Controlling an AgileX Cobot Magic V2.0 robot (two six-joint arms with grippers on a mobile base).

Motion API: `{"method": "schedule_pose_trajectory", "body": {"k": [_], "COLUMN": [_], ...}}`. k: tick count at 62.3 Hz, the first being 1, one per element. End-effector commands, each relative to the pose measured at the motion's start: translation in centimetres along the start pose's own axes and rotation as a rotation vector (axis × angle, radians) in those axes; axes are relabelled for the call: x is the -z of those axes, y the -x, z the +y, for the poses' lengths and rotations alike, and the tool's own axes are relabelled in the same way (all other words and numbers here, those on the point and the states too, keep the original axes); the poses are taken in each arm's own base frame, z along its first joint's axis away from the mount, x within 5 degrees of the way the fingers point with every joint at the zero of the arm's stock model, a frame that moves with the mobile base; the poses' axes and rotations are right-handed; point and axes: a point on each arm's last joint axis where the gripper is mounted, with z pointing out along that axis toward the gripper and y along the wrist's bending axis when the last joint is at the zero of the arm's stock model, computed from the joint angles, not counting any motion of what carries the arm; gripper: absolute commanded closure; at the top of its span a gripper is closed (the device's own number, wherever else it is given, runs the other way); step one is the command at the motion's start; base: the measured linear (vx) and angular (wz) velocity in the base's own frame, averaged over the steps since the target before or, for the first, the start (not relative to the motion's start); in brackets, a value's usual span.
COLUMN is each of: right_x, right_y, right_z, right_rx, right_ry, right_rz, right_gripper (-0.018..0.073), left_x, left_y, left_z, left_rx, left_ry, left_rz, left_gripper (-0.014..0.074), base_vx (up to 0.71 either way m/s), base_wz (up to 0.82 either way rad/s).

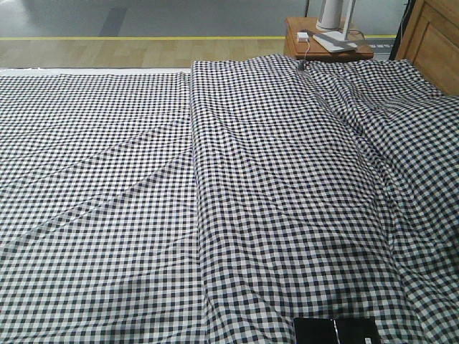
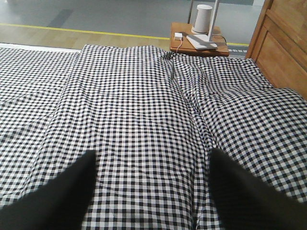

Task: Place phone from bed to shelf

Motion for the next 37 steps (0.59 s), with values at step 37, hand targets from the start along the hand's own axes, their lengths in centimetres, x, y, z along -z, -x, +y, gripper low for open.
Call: {"method": "schedule_pose_trajectory", "body": {"k": [37], "right_x": [0.47], "right_y": [2.01], "right_z": [-0.35], "right_rx": [0.005], "right_ry": [-0.03], "right_rz": [-0.143], "right_gripper": [-0.0055], "left_x": [0.05], "left_y": [0.62], "left_z": [0.08], "left_rx": [0.013], "left_ry": [0.009], "left_rz": [-0.074], "left_gripper": [0.0596], "base_vx": [0.0], "base_wz": [0.0]}}
